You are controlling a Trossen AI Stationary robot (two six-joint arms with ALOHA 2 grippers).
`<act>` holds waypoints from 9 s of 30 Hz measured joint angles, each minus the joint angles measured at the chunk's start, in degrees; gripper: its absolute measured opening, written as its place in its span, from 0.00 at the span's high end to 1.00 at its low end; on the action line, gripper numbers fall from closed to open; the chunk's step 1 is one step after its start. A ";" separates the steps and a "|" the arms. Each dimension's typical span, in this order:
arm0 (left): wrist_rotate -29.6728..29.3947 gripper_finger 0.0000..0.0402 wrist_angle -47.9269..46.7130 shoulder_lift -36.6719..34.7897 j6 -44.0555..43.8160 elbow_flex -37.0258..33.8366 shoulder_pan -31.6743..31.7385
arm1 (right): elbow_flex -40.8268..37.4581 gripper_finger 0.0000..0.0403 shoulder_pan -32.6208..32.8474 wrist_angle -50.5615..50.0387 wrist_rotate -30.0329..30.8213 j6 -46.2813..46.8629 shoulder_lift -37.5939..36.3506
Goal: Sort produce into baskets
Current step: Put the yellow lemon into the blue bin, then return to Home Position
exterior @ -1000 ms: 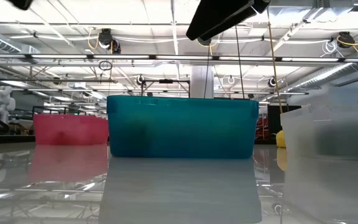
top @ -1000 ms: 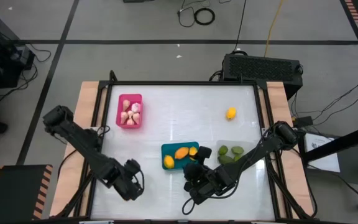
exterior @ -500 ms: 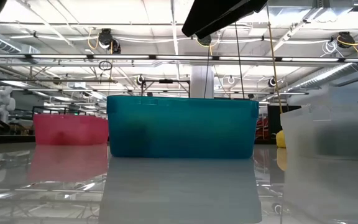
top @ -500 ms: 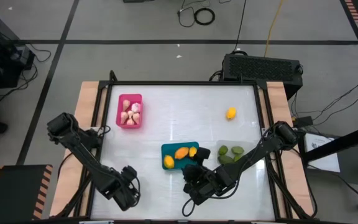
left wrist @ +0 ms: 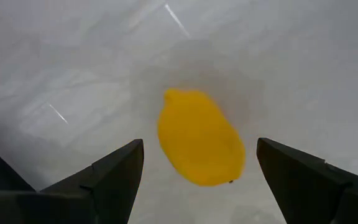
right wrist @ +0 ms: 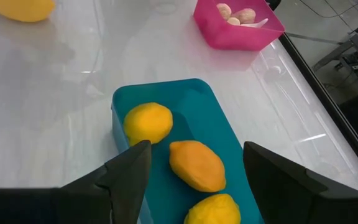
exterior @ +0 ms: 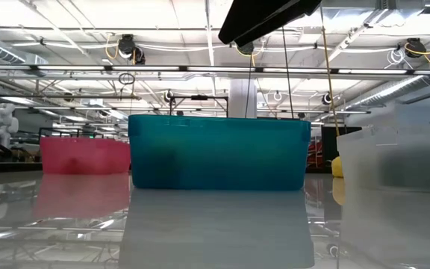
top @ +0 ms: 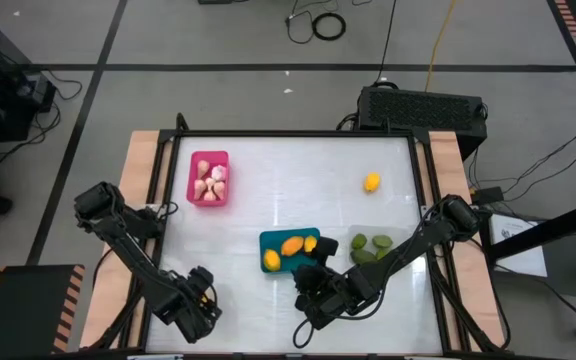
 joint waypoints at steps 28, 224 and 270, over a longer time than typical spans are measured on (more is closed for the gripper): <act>3.28 0.21 4.50 6.43 7.43 -0.01 0.76 | 0.07 0.38 0.00 0.54 0.00 0.00 0.00; -40.52 0.32 105.13 -32.26 77.97 -61.19 22.26 | -14.40 0.51 -17.59 29.23 -28.34 9.26 -4.57; -31.98 0.32 110.85 -32.26 78.87 -61.19 22.95 | -14.40 0.34 -22.23 9.67 -26.38 -23.04 -25.25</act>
